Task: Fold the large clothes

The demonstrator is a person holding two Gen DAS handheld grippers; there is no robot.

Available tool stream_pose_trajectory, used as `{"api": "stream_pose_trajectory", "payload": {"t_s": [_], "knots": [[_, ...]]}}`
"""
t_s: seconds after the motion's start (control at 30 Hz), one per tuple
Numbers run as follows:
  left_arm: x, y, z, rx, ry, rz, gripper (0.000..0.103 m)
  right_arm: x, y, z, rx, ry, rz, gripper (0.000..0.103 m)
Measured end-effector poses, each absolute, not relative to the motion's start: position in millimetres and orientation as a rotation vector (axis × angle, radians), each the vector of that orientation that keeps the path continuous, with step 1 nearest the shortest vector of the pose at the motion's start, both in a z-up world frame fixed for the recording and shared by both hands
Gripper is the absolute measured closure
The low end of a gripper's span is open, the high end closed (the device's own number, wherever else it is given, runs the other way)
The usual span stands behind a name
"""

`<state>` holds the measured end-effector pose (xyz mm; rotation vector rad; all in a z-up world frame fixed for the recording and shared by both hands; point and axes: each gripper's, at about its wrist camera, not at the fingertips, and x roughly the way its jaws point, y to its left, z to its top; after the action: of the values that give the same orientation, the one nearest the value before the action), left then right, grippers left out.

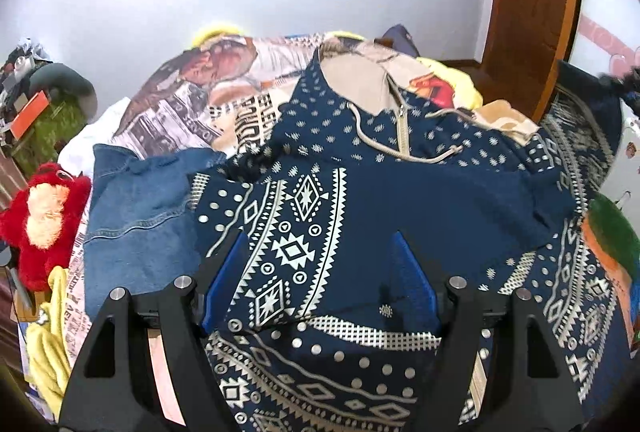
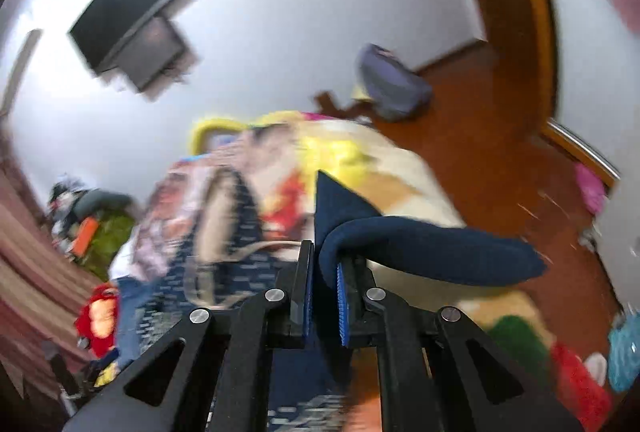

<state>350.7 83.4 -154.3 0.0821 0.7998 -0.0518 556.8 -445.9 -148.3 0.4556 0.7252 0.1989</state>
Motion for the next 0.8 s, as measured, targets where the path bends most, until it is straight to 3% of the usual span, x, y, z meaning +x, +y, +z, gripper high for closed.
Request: {"api": "stream_pose_trajectory", "payload": {"t_s": [0.17,0.37,0.57,0.67,0.8], "knots": [[325.6,102.0,-142.4,0.077,0.767,-0.035,0.03,559.2,-345.5,-133.2,0.362,0.74,0.336,0.096],[298.4,126.4,-142.8,0.088,0.779,-0.005,0.03,559.0,-226.5,-202.5,0.242,0.946,0.418,0.096],[276.4,132.0,-156.6,0.134,0.817,0.0,0.03,539.2,-200.4,-283.1,0.127,1.173,0.345,0.095],[272.4,126.6,-162.7,0.144,0.84,-0.014,0.03,518.7,-206.9,-280.1,0.078,1.136,0.346,0.095],[275.7,109.1,-162.1,0.133,0.858,-0.056,0.03,497.3,-217.3,-275.5,0.072,1.232,0.451,0.095]]}}
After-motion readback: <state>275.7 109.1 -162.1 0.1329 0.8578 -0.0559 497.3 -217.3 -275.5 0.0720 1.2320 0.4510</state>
